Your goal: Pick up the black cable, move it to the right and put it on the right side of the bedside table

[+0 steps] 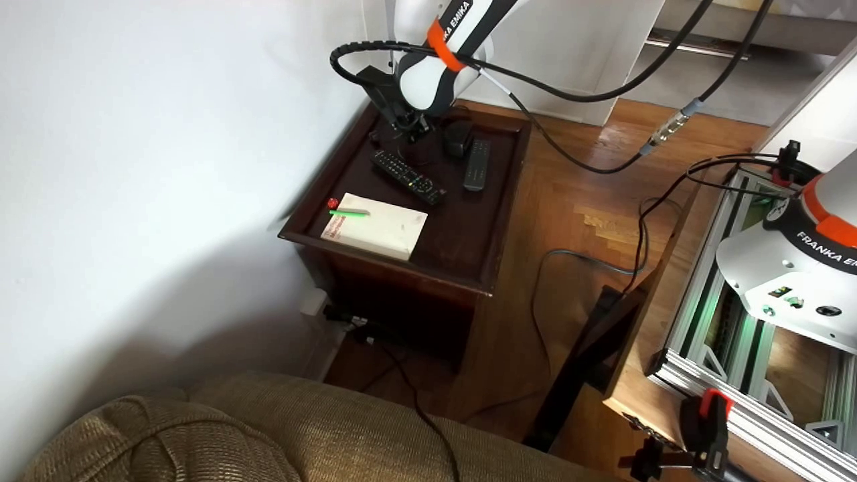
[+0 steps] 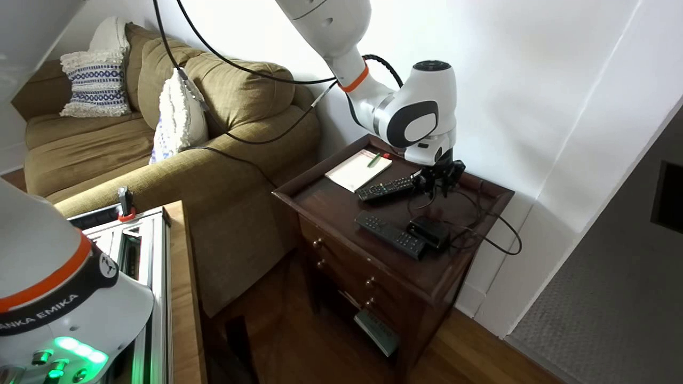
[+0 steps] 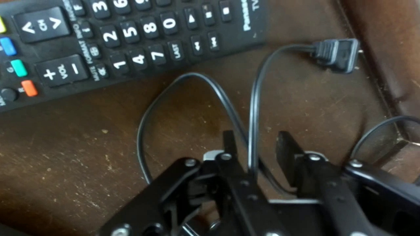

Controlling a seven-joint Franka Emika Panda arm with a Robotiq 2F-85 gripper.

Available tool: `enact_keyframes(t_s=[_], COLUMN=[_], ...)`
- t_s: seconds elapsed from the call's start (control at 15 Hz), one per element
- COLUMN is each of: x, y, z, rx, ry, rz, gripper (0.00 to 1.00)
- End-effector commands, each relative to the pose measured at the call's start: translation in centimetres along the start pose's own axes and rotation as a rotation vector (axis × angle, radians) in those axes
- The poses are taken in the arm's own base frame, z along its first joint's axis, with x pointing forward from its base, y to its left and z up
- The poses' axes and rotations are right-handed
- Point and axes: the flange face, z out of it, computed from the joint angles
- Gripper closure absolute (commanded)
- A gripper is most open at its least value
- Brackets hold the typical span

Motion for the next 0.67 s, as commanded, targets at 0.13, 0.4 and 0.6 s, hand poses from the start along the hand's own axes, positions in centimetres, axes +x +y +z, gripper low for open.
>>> enact_keyframes(t_s=[0.13, 0.4, 0.6], x=[-0.4, -0.8, -2.1], y=[-0.8, -1.3, -0.3], z=[-3.1, -6.2, -8.5], rx=[0.025, 0.040, 0.031], ry=[-0.037, -0.070, -0.128], rz=[-0.091, -0.161, -0.283], gripper=[0.16, 0.00, 0.00])
